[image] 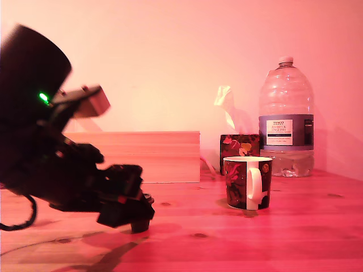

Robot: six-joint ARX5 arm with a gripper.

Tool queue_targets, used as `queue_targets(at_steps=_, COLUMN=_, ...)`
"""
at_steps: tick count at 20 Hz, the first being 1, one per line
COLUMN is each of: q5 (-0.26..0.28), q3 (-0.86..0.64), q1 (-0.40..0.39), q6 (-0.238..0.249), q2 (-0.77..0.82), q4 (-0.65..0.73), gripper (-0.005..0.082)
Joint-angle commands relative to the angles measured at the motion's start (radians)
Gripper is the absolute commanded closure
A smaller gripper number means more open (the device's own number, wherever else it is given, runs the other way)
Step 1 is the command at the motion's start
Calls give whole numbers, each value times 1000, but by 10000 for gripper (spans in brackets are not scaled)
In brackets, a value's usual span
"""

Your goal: Pick up the coffee capsules from the table one by one and drop them inside the nearest coffee cup

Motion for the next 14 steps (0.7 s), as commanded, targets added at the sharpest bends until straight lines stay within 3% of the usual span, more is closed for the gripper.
queue_targets(at_steps=1, q5=5, q3=18, q1=8, q6=4, q2=34, q4=15, gripper=251)
queue_targets(at_steps=5, q5=19, q3=35, q1=19, q6=-18, q2=60, q4=19, gripper=251)
queue_targets(at_steps=14, q5=57, q3=68, q1=38, q6=-21, q2=106, q4=15, gripper=255)
